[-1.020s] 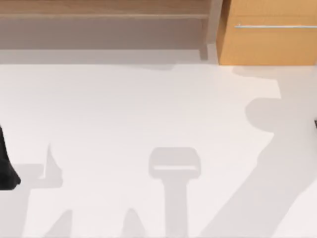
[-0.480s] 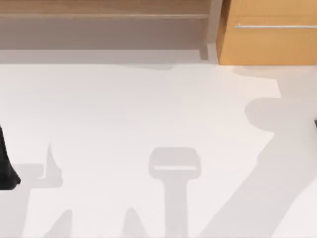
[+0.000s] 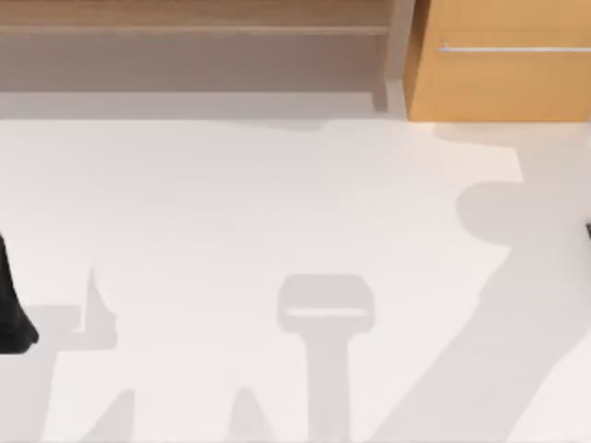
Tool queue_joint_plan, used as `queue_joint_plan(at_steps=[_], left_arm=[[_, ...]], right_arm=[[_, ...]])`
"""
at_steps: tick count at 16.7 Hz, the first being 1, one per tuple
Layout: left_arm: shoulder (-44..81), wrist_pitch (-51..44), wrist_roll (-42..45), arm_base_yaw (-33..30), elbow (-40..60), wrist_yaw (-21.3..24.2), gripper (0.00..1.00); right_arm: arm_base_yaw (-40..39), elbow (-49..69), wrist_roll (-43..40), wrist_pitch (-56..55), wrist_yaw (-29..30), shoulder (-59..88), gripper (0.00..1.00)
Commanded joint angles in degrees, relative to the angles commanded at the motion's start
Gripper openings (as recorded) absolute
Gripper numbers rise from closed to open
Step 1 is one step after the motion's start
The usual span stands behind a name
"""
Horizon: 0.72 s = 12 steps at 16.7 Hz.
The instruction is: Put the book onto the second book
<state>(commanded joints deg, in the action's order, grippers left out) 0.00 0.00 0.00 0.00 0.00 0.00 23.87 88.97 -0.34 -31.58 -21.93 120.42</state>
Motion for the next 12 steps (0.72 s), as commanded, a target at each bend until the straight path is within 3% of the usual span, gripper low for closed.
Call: queue_joint_plan(at_steps=[8,12], left_arm=[[0.0,0.0,0.0,0.0,0.0,0.0,1.00],[0.0,0.0,0.0,0.0,0.0,0.0,1.00]], right_arm=[[0.2,-1.3,0.1,0.8,-0.5,-2.2,0.00],[1.2,-4.1,6.0,0.5,0.7,-6.9,0.00]])
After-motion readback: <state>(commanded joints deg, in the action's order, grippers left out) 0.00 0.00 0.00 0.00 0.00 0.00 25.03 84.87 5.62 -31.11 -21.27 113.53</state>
